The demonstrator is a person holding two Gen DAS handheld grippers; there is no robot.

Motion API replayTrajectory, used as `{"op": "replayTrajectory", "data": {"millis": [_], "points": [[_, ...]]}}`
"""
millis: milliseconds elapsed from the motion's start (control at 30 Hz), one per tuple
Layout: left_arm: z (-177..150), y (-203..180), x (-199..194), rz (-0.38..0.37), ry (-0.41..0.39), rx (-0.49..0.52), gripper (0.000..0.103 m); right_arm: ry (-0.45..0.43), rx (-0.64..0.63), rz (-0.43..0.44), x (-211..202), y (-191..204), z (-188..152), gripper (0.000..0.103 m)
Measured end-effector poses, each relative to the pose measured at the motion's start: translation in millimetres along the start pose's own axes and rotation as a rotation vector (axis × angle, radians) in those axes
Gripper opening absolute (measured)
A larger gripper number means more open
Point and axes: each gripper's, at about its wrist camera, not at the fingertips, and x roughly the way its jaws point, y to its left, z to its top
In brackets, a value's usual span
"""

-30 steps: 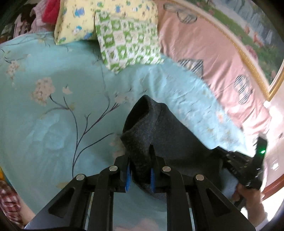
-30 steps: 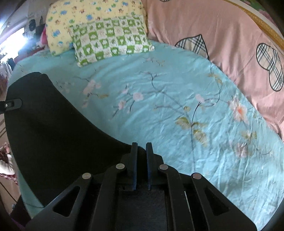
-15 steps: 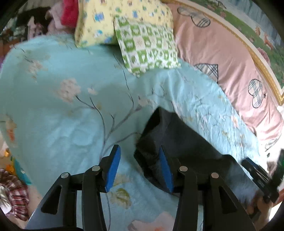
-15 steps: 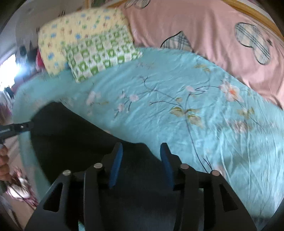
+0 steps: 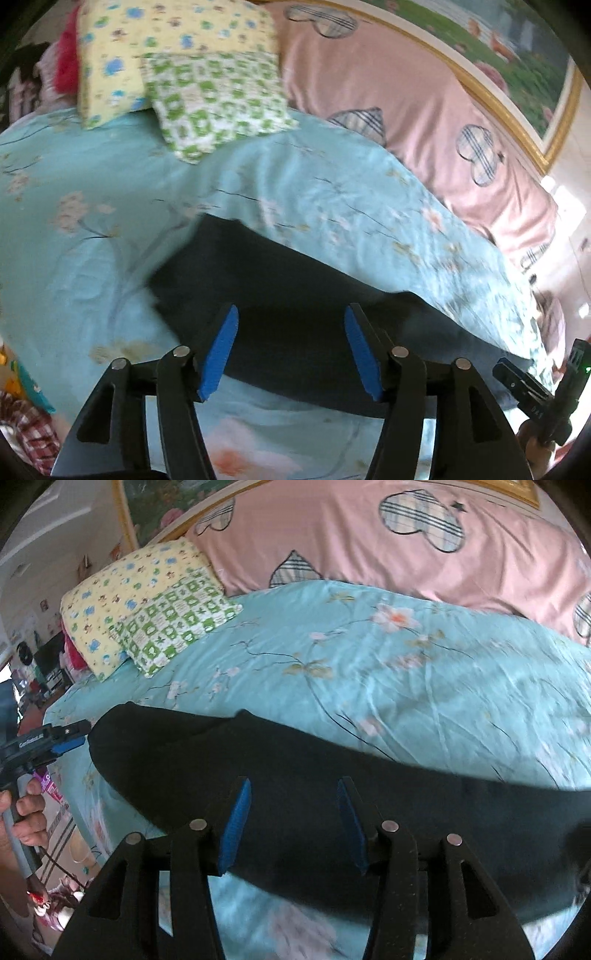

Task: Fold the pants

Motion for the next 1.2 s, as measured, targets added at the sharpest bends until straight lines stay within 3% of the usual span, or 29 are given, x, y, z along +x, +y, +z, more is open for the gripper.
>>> {"op": "replayTrajectory", "data": {"millis": [667, 1200], "points": [[-18, -149, 33, -0.189, 0.129, 0.258, 0.067, -0.071, 0.294, -0.178, -86, -98, -68, 0.056], [-38, -249, 46, -0.310, 0.197, 0.421, 0.070, -0.142, 0.466, -0.267, -124, -151, -92, 0.057]]}}
